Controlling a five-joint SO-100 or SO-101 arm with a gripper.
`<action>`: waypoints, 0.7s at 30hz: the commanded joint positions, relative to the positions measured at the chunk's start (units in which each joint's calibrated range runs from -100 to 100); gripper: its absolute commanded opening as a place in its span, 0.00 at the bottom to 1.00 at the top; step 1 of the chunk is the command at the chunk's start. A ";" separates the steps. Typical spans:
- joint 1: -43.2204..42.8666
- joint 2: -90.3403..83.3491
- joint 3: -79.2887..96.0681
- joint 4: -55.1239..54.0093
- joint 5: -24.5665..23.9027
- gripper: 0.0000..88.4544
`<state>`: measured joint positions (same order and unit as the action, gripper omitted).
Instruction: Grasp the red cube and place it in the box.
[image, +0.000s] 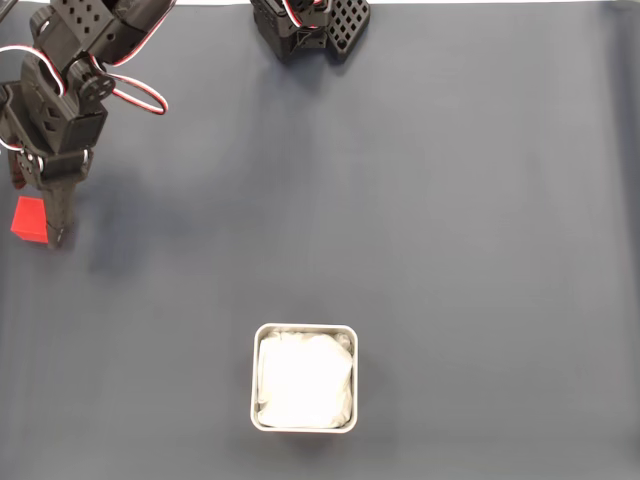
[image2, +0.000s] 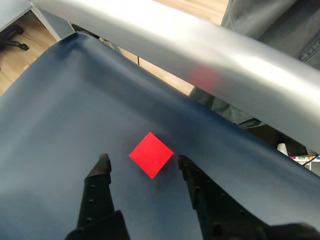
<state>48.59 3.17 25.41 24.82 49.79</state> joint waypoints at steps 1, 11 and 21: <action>0.77 -1.61 -1.32 -1.13 0.10 0.36; 0.49 0.73 -0.04 -1.13 0.29 0.36; 0.42 2.81 0.23 -1.13 0.54 0.36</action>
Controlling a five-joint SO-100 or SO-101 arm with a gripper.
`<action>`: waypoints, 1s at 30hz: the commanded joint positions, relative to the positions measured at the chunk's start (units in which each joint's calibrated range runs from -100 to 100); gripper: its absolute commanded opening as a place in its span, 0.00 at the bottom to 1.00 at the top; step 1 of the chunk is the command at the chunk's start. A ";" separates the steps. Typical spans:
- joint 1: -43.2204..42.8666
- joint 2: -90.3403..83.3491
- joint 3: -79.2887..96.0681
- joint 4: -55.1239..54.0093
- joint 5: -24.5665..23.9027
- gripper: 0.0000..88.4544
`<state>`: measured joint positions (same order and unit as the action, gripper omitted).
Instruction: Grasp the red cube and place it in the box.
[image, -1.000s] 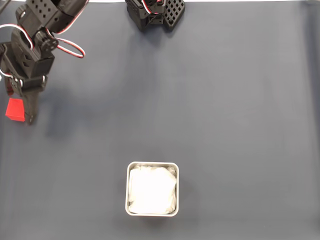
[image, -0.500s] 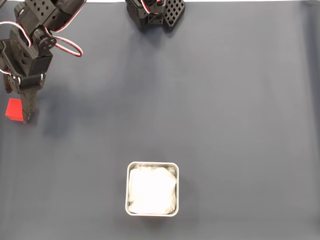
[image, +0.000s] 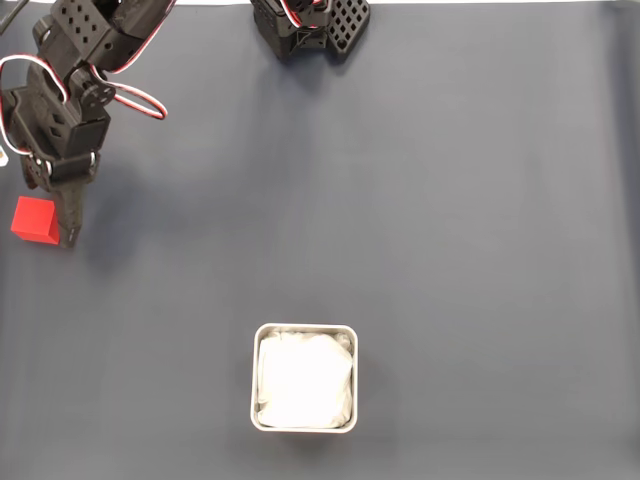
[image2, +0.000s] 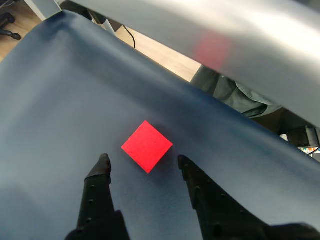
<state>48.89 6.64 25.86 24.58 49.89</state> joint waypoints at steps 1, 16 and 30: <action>0.05 -0.49 -0.22 -0.89 0.49 0.36; -0.88 1.50 -1.13 -1.55 0.34 0.36; -3.29 3.15 -4.05 -1.55 -1.12 0.37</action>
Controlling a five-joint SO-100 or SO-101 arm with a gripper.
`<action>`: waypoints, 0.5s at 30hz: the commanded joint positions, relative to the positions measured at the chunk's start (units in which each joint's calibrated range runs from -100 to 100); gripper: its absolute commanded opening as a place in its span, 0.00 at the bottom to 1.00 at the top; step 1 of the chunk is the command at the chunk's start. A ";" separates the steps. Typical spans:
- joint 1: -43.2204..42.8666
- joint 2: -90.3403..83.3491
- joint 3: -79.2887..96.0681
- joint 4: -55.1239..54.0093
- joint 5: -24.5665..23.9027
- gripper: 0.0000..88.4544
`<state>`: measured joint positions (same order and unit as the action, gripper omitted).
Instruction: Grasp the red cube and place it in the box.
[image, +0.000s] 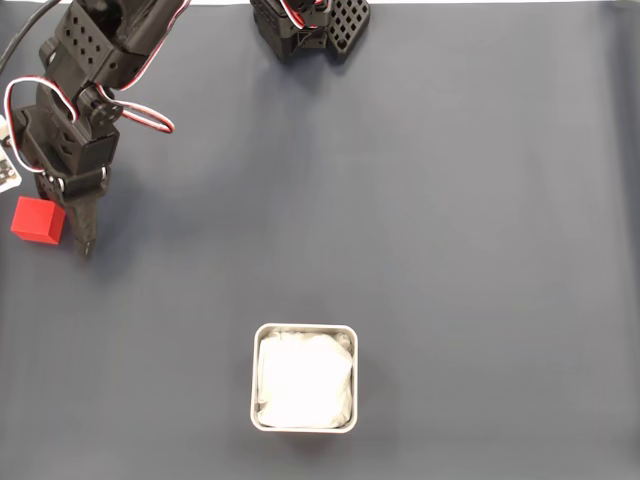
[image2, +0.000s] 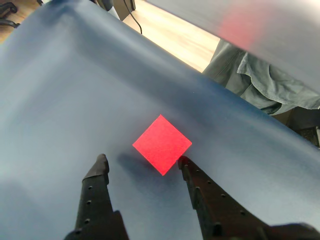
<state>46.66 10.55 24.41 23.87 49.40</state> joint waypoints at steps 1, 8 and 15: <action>-1.35 -0.76 -2.88 -0.83 -0.78 0.37; -2.41 -0.33 -4.52 -0.83 -1.51 0.38; -2.56 0.45 -4.80 -3.29 -1.42 0.39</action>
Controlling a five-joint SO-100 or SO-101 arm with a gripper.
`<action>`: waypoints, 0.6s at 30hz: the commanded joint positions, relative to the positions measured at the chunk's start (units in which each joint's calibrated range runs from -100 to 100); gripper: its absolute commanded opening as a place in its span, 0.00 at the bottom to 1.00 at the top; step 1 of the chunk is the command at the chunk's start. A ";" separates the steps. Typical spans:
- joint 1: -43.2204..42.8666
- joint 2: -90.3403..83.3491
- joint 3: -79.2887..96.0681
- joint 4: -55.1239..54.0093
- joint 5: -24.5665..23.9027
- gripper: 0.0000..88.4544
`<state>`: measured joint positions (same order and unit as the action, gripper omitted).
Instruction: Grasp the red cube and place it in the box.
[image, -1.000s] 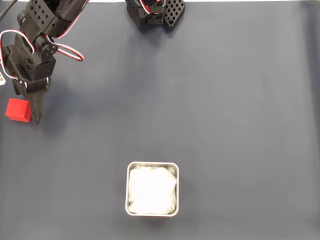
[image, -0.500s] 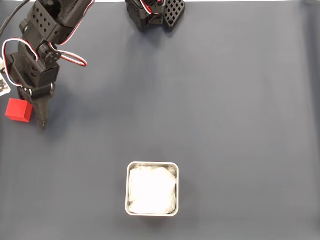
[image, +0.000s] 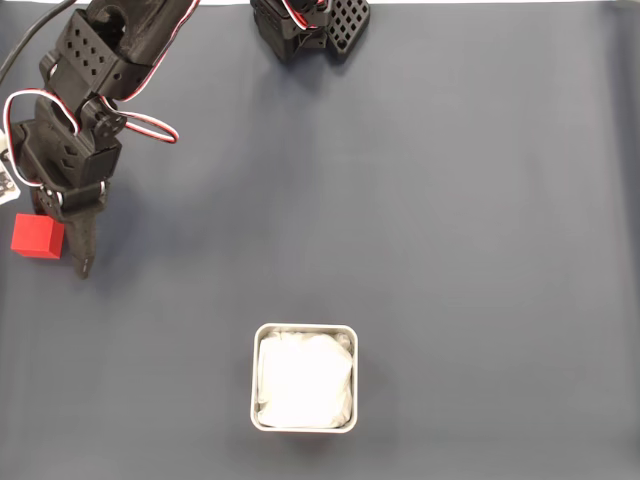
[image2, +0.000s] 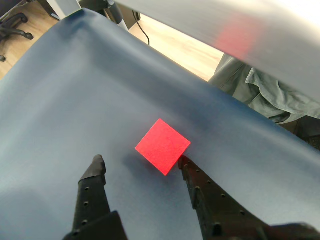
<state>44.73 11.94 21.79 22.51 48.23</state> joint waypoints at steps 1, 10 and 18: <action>-0.70 -0.85 -2.17 -2.35 -0.24 0.39; -0.77 0.45 -2.72 -5.05 -0.05 0.40; -0.77 2.27 -4.09 -5.30 0.15 0.40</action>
<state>44.73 14.81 20.34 18.54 48.23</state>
